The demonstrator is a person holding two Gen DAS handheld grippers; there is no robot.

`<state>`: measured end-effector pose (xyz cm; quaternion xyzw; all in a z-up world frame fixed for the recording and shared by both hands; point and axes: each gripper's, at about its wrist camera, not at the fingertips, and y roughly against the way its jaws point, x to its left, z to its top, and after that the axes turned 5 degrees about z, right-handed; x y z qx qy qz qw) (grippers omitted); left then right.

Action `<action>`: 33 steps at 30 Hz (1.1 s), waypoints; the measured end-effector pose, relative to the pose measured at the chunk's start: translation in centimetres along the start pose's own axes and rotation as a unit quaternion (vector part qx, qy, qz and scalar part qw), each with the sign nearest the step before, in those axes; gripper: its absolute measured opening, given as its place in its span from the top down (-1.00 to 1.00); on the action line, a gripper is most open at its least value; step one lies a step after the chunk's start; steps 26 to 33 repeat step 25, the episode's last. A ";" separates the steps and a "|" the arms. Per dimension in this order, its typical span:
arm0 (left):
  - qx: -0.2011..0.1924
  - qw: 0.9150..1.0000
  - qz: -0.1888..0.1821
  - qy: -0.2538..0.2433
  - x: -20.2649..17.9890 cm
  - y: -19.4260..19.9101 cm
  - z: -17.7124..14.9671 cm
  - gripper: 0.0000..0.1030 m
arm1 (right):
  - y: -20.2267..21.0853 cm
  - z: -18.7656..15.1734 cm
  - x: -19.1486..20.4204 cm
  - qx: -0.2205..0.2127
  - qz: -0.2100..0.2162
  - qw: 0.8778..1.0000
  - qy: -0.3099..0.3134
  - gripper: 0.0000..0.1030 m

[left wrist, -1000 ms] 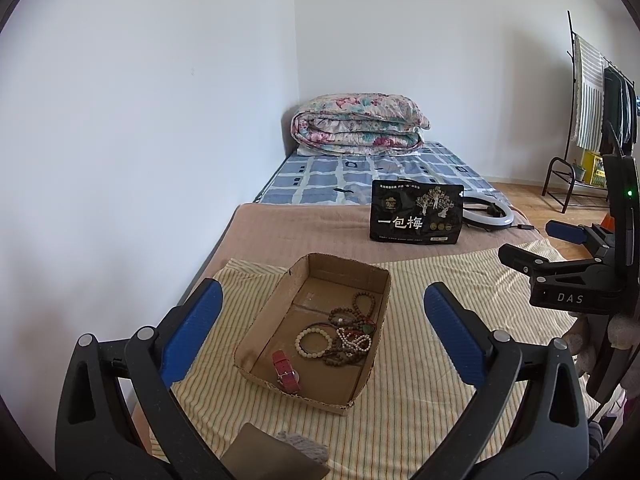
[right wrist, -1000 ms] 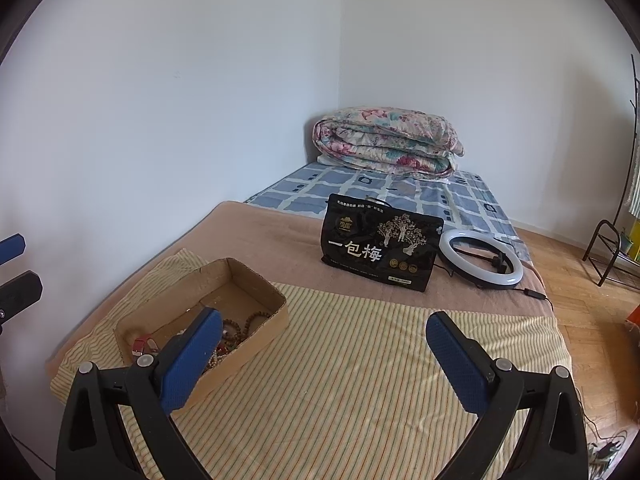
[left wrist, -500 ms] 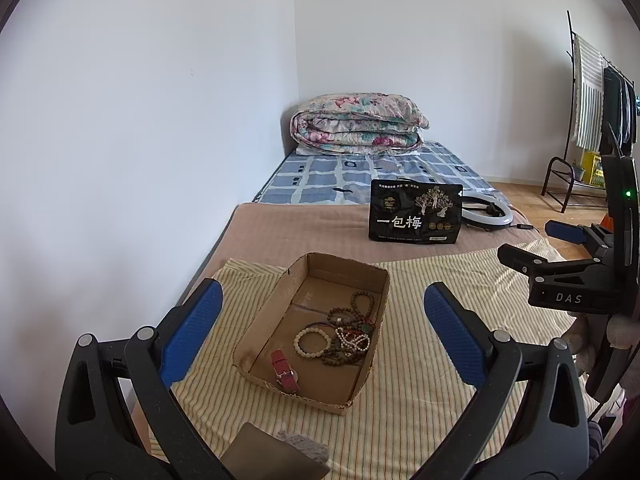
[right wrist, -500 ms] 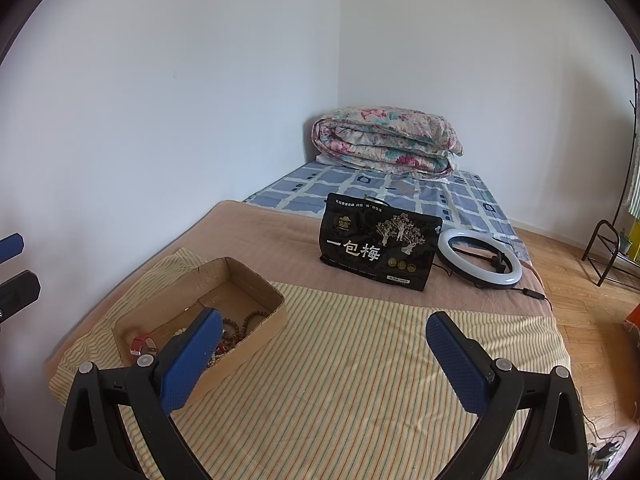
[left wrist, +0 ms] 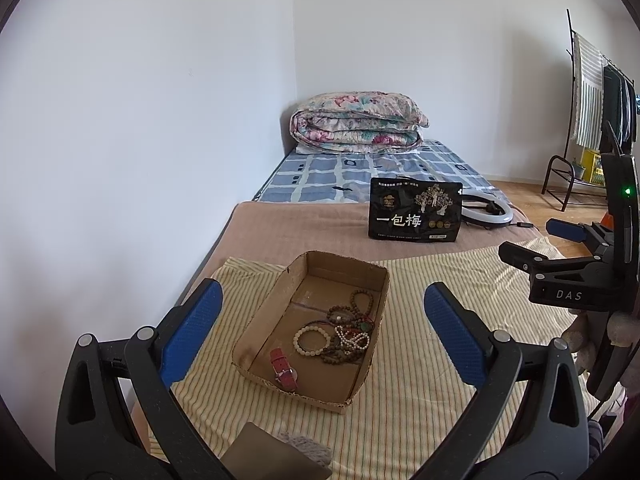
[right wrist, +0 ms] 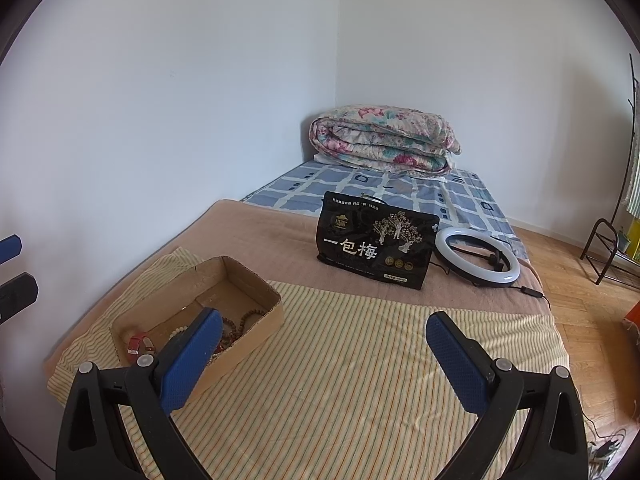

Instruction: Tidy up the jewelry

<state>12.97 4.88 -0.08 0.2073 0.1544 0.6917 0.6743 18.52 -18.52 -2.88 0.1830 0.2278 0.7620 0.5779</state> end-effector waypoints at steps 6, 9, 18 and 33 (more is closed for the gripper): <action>0.001 1.000 -0.001 -0.002 -0.1 0.0 -0.1 -0.99 | -0.1 0.0 -0.1 0.003 -0.001 1.000 0.000 -0.99; 0.002 1.000 -0.003 0.001 0.0 0.0 -0.1 -0.99 | -0.1 0.0 -0.1 0.002 -0.001 1.000 0.000 -0.99; 0.005 1.000 -0.002 0.004 -0.1 -0.3 -0.7 -0.99 | -0.2 -0.1 -0.3 0.004 -0.002 1.000 0.000 -0.99; -0.009 1.000 0.007 -0.003 0.1 -0.4 -1.0 -0.99 | -0.2 -0.1 -0.4 0.003 -0.002 1.000 -0.001 -0.99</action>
